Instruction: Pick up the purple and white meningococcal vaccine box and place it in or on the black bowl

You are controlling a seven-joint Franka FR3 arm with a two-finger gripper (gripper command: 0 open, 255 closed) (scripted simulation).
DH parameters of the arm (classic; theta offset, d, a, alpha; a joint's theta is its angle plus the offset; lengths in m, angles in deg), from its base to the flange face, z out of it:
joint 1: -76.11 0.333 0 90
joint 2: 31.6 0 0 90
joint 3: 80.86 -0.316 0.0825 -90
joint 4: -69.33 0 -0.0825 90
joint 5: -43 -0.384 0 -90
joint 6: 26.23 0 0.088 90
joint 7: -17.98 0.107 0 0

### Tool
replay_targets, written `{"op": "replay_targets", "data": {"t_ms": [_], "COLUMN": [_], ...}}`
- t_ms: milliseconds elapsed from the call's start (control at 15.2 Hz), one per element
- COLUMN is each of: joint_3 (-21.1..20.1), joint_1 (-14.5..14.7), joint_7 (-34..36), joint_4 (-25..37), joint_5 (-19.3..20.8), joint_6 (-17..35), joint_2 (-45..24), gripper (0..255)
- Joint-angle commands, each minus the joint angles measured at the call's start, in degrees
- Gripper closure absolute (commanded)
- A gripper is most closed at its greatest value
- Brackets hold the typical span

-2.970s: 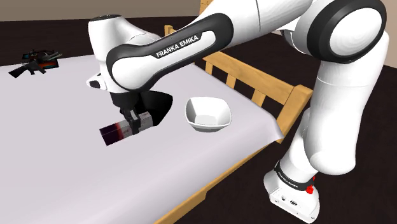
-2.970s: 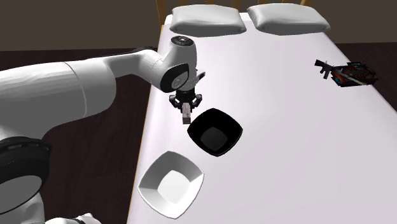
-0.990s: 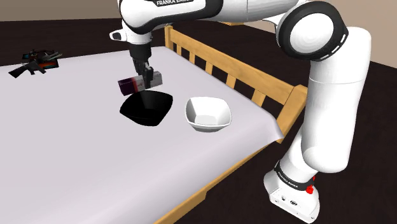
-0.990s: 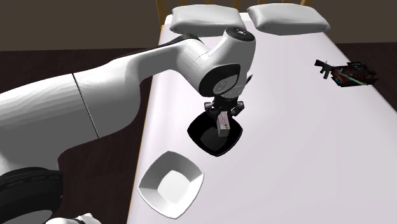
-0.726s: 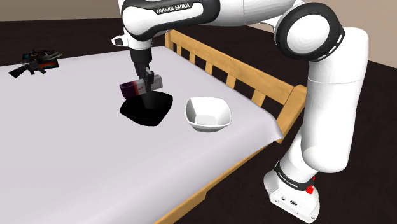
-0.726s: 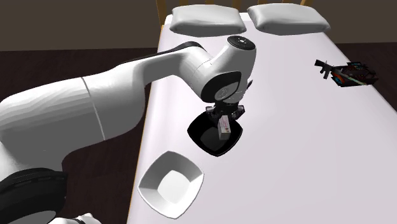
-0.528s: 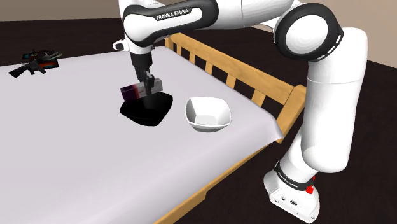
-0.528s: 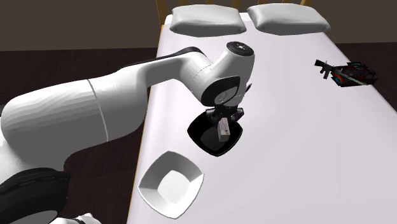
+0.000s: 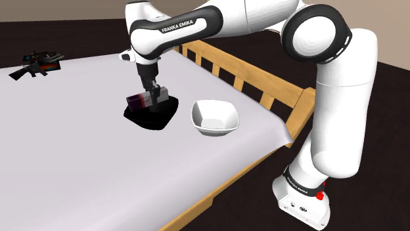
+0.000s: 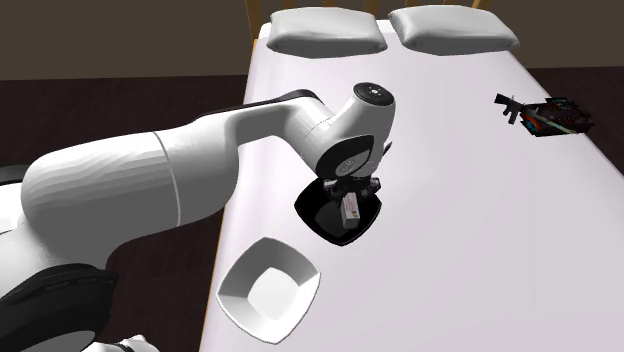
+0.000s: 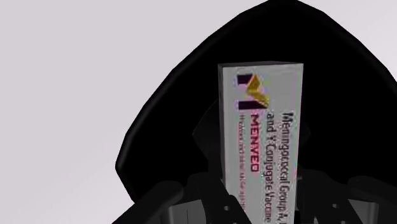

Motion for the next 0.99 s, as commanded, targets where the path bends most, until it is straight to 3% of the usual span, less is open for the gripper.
{"op": "replay_targets", "data": {"t_ms": [0,264,330,660,924], "joint_3": [0.0,0.0,0.0,0.0,-0.1], "joint_1": [0.0,0.0,0.0,0.0,0.1], "joint_7": [0.0,0.0,0.0,0.0,-0.2], "joint_4": [0.0,0.0,0.0,0.0,6.0], "joint_5": [0.0,0.0,0.0,0.0,-0.3], "joint_6": [0.1,0.1,0.1,0.1,-6.8], "joint_2": [0.0,0.0,0.0,0.0,0.9], "gripper": [255,255,0,0,0]}}
